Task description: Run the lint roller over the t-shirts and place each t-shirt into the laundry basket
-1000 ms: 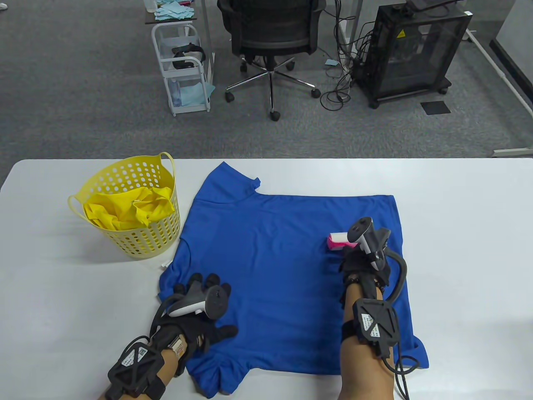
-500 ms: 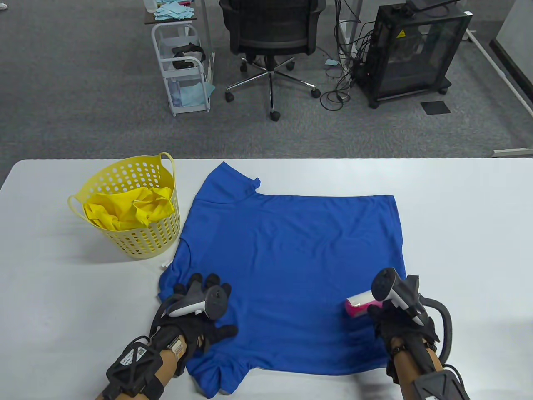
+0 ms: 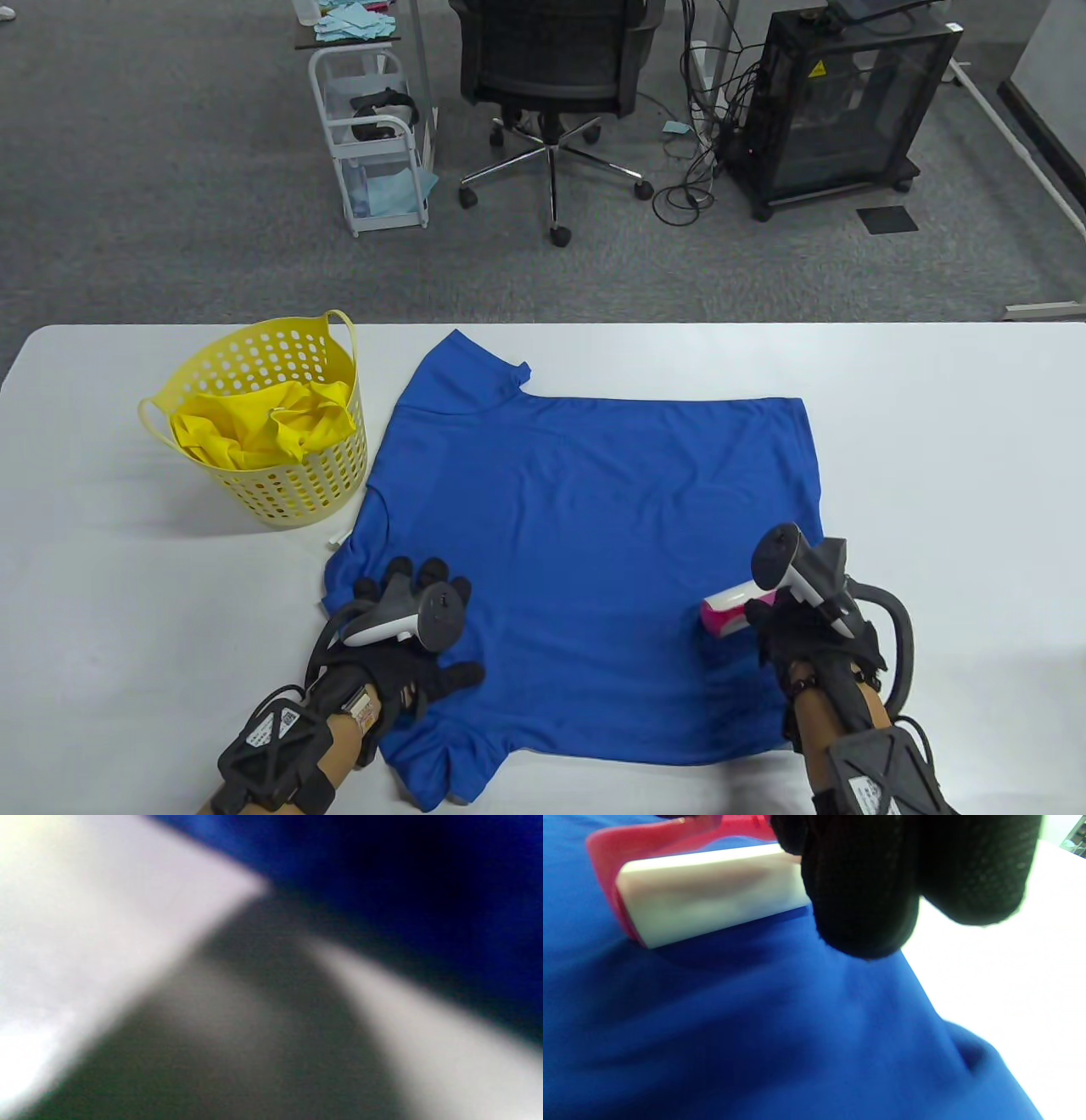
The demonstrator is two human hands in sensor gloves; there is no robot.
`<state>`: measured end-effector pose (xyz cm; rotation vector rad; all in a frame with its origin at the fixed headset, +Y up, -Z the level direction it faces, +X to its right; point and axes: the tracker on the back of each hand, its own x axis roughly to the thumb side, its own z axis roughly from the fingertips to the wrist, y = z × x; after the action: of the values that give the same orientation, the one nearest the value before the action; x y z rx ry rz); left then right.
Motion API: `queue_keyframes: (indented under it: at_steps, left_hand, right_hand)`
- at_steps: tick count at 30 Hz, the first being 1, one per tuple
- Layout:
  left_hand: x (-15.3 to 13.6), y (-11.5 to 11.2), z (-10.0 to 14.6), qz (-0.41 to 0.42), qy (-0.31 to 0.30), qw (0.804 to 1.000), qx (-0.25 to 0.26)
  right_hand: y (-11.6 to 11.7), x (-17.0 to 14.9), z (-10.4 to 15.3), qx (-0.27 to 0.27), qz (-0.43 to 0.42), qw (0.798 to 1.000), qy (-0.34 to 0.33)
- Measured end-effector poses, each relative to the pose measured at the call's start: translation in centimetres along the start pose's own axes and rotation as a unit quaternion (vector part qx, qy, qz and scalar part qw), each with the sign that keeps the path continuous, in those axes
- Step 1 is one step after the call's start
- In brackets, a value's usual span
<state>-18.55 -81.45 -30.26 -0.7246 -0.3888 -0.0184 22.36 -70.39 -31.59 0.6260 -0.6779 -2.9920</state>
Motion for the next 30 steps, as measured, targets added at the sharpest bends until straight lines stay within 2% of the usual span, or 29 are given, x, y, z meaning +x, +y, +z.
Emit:
queue_keyframes:
  at_steps: [4,8,10,14,18,21,27,30]
  left_hand:
    - [0.0,0.0,0.0,0.0,0.0,1.0,0.0]
    - [0.0,0.0,0.0,-0.001,0.004,1.0,-0.002]
    - [0.1,0.0,0.0,-0.003,0.006,1.0,-0.002]
    - [0.1,0.0,0.0,0.0,0.005,1.0,-0.002]
    - [0.1,-0.1,0.0,0.0,0.004,1.0,-0.002]
    - [0.1,-0.1,-0.1,0.002,0.001,1.0,-0.003]
    - [0.1,-0.1,-0.1,0.002,0.001,1.0,-0.003]
    - [0.0,-0.1,-0.1,0.002,0.001,1.0,-0.003]
  right_hand:
    - [-1.4,2.1,-3.6,-0.003,-0.058,0.998,0.038]
    - [-1.5,4.1,-6.6,-0.018,-0.102,0.992,0.068]
    - [-1.1,5.1,-7.5,-0.034,-0.131,0.987,0.083]
    - [-0.7,6.4,-8.4,-0.049,-0.135,0.986,0.086]
    - [-0.9,6.0,-7.6,-0.039,-0.126,0.988,0.077]
    - [-1.0,4.9,-6.1,-0.022,-0.077,0.995,0.065]
    - [0.8,1.9,-1.6,-0.03,-0.01,0.999,0.034]
    - [1.7,0.6,0.1,-0.026,-0.012,0.999,0.024]
